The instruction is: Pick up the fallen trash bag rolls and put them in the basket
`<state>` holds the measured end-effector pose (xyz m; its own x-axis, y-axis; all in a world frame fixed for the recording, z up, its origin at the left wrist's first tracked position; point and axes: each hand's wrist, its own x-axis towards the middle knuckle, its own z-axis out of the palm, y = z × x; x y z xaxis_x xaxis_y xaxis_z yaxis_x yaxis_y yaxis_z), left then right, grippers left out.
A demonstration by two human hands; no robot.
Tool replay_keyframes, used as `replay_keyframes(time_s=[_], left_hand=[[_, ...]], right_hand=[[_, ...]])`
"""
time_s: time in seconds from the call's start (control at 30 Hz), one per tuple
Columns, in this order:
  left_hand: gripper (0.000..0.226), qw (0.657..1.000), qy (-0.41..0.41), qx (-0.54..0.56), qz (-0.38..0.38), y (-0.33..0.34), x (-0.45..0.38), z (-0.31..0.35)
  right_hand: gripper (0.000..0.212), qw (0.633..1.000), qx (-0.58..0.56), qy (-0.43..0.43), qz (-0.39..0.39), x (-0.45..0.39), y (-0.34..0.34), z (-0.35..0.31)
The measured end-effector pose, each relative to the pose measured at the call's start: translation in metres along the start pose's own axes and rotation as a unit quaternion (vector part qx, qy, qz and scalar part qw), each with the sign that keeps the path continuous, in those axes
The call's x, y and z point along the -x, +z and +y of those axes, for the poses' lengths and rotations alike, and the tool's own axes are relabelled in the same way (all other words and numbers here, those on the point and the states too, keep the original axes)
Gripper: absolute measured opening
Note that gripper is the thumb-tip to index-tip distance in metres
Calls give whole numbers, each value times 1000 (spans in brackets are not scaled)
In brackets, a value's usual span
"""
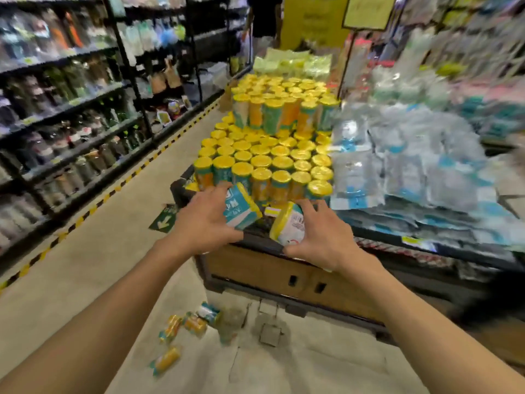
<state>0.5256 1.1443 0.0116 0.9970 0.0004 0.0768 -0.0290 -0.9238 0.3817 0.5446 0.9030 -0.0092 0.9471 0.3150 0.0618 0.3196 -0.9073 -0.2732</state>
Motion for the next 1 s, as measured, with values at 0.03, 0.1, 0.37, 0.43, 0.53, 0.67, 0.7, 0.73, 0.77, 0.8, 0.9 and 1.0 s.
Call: replay_keyframes(time_s=[0.03,0.1,0.37,0.43,0.53,0.67,0.7,0.73,0.77,0.8,0.9,1.0], left_hand=[[96,999,10,36,-3,9,-7,27],[100,994,28,108,-17,31,-17,83],[81,936,73,327,-103,143,-34,324],[76,922,103,346,-137,165,-33,384],[72,902,161,353,-190,199,-31,468],[69,869,230,349,-266,247,-26,569],[69,858,245,350,-284,259,-23,594],[69,849,260,349,-300,271,-22,619],[69,837,273,352,-317,283,-21,644],[70,825,284,357,-334,296,-19,669],[77,787,313,370,-382,328,-16,742],[78,755,340,370,-421,355,-9,815]], right_hand=[[100,999,-20,29,10,13,-11,24],[98,991,-90,94,33,42,-30,75],[74,821,-452,288,198,175,-99,263],[66,791,-473,316,227,209,-116,303],[71,754,-469,374,266,258,-133,361],[67,692,-451,449,340,318,-148,427],[64,678,-445,465,356,332,-151,443],[64,665,-437,478,372,345,-155,459],[67,648,-432,490,391,358,-161,475],[70,631,-429,501,409,371,-167,491],[60,575,-421,524,466,406,-188,533],[56,522,-406,551,508,442,-207,568]])
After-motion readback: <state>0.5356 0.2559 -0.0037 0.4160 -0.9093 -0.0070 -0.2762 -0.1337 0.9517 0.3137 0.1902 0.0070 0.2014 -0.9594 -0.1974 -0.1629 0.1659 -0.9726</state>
